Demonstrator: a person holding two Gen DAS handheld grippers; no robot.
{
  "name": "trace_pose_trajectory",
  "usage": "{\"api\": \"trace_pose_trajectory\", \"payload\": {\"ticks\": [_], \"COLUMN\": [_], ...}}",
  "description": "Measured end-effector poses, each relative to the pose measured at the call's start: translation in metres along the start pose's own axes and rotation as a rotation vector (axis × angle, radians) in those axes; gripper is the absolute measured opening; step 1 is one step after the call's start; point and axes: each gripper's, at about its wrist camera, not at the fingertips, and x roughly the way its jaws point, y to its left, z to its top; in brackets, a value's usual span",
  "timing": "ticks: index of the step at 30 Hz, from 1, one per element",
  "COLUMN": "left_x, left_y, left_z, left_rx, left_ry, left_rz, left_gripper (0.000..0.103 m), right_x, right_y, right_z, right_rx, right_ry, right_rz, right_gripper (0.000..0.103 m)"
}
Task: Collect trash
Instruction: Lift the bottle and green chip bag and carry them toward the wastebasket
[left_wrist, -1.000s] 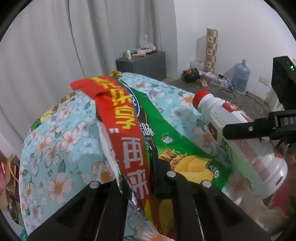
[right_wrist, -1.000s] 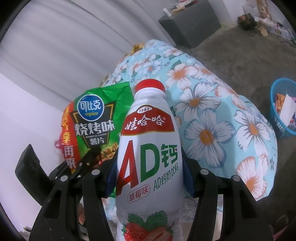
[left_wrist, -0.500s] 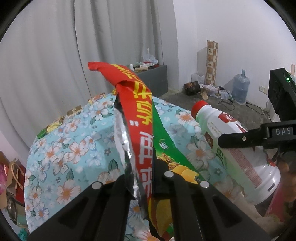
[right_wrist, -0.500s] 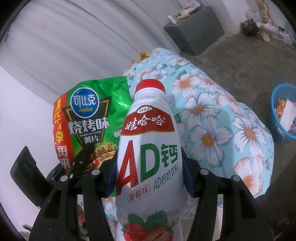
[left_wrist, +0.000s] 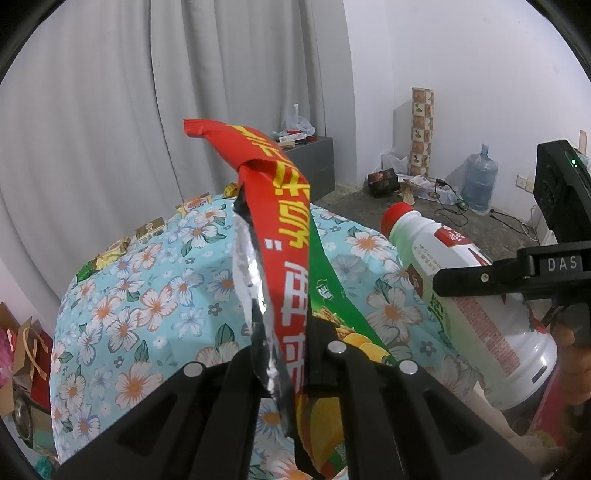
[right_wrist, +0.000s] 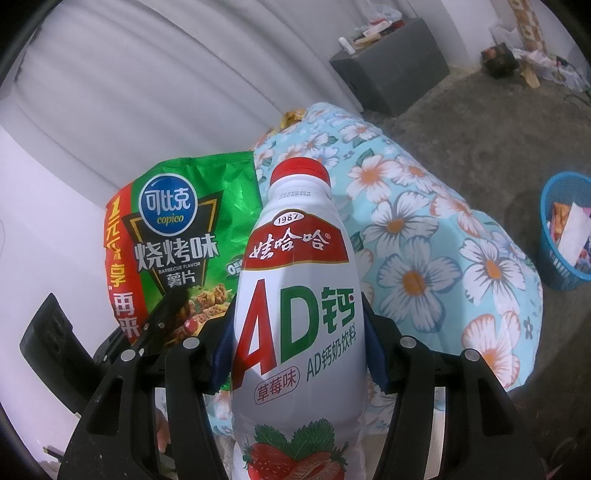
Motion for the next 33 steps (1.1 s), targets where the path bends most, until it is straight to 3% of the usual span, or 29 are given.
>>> {"api": "trace_pose_trajectory", "payload": {"ticks": [14, 22, 28, 33], "left_x": [-0.002, -0.016, -0.02, -0.019], "left_y": [0.002, 0.02, 0.023, -0.001], "left_z": [-0.001, 0.005, 0.033, 0.062], "left_rx": [-0.01, -0.061, -0.084, -0.069], "left_ry": [-0.007, -0.039, -0.051, -0.061], "left_rz": [-0.011, -0.108, -0.21, -0.303], "left_gripper": [0.001, 0.001, 0.001, 0.001], "right_x": [-0.001, -0.005, -0.035, -0.069], "right_y": [0.0, 0.008, -0.005, -0.032], "right_z": [0.0, 0.0, 0.001, 0.005], "right_rx": [0.001, -0.008, 0.025, 0.083], "right_ry": [0.002, -0.01, -0.089, -0.17], "right_rz": [-0.003, -0.01, 0.008, 0.001], "right_gripper": [0.055, 0.055, 0.055, 0.055]}}
